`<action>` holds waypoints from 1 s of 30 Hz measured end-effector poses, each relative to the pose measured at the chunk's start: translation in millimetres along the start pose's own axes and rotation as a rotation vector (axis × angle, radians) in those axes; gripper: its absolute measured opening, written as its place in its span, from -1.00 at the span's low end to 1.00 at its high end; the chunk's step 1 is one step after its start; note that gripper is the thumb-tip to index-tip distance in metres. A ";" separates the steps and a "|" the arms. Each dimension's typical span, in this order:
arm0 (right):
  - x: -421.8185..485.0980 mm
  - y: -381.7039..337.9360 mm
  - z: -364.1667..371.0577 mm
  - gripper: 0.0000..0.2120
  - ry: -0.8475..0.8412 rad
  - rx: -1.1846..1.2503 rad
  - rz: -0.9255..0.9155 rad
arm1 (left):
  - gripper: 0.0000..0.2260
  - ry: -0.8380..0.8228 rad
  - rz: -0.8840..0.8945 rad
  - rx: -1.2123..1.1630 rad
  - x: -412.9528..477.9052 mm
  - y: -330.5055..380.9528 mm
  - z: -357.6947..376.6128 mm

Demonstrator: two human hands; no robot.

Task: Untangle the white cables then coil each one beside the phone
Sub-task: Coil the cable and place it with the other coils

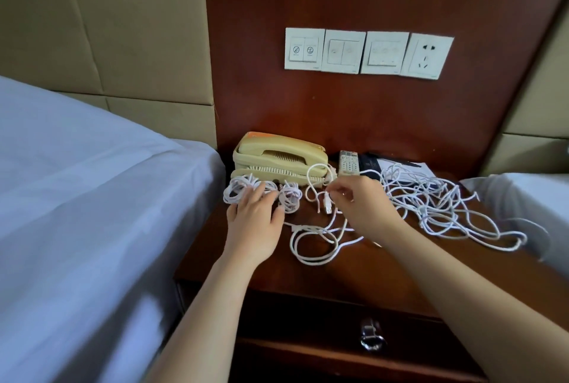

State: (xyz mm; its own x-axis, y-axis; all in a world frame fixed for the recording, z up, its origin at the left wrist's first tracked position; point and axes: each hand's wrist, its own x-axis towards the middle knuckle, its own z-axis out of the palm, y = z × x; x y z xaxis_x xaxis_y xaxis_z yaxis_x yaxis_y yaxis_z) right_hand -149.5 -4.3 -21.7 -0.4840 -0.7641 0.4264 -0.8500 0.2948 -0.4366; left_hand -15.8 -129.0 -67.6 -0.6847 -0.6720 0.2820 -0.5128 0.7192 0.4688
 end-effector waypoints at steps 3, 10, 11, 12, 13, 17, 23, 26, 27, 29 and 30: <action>-29.2 11.1 -24.6 -0.85 -0.028 -0.025 0.032 | -0.63 -0.103 0.056 -0.099 -19.0 18.1 -6.1; -89.6 37.4 -59.2 -0.89 -0.071 -0.057 0.128 | -0.63 -0.299 0.010 -0.060 -45.4 56.8 -9.3; -96.8 41.8 -61.5 -0.89 -0.076 -0.066 0.142 | -0.62 -0.308 0.018 -0.051 -46.8 60.4 -8.1; -102.8 46.4 -63.9 -0.90 -0.080 -0.072 0.152 | -0.62 -0.321 0.029 -0.044 -47.2 63.8 -6.3; -107.6 50.8 -66.8 -0.90 -0.084 -0.075 0.159 | -0.60 -0.338 0.043 -0.042 -46.9 67.3 -4.2; -117.5 70.7 -70.9 -0.86 -0.060 -0.092 0.153 | -0.48 -0.380 0.101 -0.081 -44.1 82.1 7.6; -123.3 92.2 -64.1 -0.63 0.237 -0.049 0.103 | -0.52 -0.310 0.167 0.079 -39.2 98.3 33.6; -125.0 98.5 -57.0 -0.54 0.264 -0.015 0.125 | -0.54 -0.178 0.145 0.131 -46.0 103.2 46.9; -123.2 100.3 -55.2 -0.53 0.255 0.007 0.137 | -0.54 -0.128 0.126 0.144 -47.5 106.1 49.9; -116.9 103.1 -52.5 -0.52 0.231 0.054 0.181 | -0.53 -0.057 0.076 0.148 -46.7 113.8 53.7; -114.5 104.0 -51.0 -0.52 0.220 0.081 0.203 | -0.52 -0.039 0.052 0.141 -46.4 119.0 53.9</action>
State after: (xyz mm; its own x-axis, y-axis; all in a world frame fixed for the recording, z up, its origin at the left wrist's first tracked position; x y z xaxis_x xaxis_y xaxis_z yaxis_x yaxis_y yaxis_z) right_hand -193.0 143.1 -75.5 -0.6830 -0.5490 0.4818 -0.7164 0.3749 -0.5884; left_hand -72.9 -2.7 -70.0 -0.7306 -0.6276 0.2688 -0.5415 0.7725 0.3317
